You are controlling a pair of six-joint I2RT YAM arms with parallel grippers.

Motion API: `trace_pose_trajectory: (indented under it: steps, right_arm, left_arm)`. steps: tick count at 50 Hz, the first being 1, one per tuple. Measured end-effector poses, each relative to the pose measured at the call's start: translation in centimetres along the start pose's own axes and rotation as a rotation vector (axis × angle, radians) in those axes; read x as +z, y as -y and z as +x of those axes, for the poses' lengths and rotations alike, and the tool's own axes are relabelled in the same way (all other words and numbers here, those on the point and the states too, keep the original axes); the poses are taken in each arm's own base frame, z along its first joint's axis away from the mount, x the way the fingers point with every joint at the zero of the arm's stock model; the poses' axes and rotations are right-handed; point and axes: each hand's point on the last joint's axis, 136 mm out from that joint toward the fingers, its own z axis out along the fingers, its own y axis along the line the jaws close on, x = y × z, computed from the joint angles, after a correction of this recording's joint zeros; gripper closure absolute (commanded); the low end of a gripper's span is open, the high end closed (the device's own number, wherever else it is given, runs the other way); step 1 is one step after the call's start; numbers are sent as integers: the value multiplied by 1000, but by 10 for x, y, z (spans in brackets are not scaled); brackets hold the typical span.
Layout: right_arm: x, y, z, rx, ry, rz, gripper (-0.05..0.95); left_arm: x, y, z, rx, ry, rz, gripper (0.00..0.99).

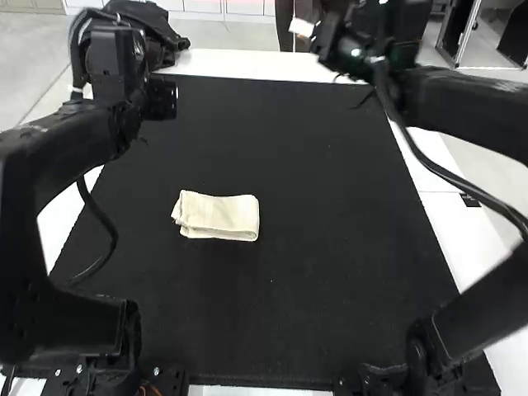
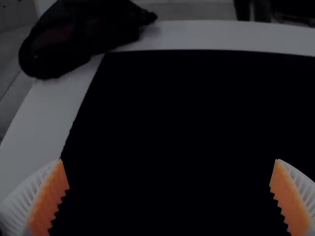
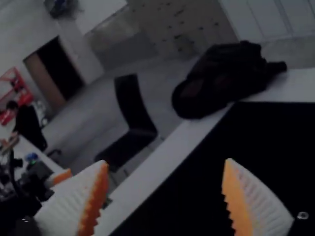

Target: Fold the towel.

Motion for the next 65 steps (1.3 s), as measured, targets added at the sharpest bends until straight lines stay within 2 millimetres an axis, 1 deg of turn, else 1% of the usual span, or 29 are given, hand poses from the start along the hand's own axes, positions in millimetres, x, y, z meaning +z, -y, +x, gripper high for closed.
trace_pose_trajectory:
  steps: [1,5,6,13,19,22,24,30,41,48,52,54,56,59,63,65]
  right_arm:
    - [-9,1,-7,-5,19,13,-26]
    - [-34,0,-24,-32,76,39,-23]
    - [-43,0,-30,-41,96,48,-21]
    - [-92,-7,-48,-81,198,94,-21]
    - [-129,-13,-53,-106,263,130,-21]
    - [-145,-18,-53,-121,294,138,-21]
    - [-159,-23,-53,-133,319,141,-21]
    - [-187,-38,-50,-147,375,135,-21]
    - [-223,-61,-33,-204,451,130,-21]
    - [-248,-89,-19,-284,513,134,-21]
    - [-259,-102,-10,-312,530,133,-21]
    - [-261,-105,-6,-313,528,136,-21]
    - [-261,-104,-6,-310,526,144,-21]
    - [-260,-95,-5,-295,522,175,-21]
    - [-263,-88,-8,-306,538,218,-21]
    - [-266,-81,-10,-315,553,267,-21]
  left_arm:
    - [-2,0,-3,-3,8,0,33]
    - [-10,-1,-13,-17,41,-1,33]
    - [-13,-1,-16,-21,50,-1,33]
    - [-31,-4,-37,-58,125,-1,33]
    - [-52,-6,-62,-81,224,1,33]
    - [-63,-6,-70,-90,266,8,33]
    - [-68,-6,-73,-98,286,14,33]
    - [-84,-4,-78,-121,332,37,33]
    - [-110,-3,-74,-154,388,62,33]
    - [-130,-3,-67,-166,440,70,33]
    - [-140,-4,-63,-171,471,72,33]
    - [-144,-4,-60,-172,484,73,33]
    - [-150,-5,-58,-172,502,73,33]
    - [-159,-5,-55,-174,537,74,33]
    - [-171,-6,-50,-176,580,75,33]
    - [-179,-7,-49,-177,612,77,33]
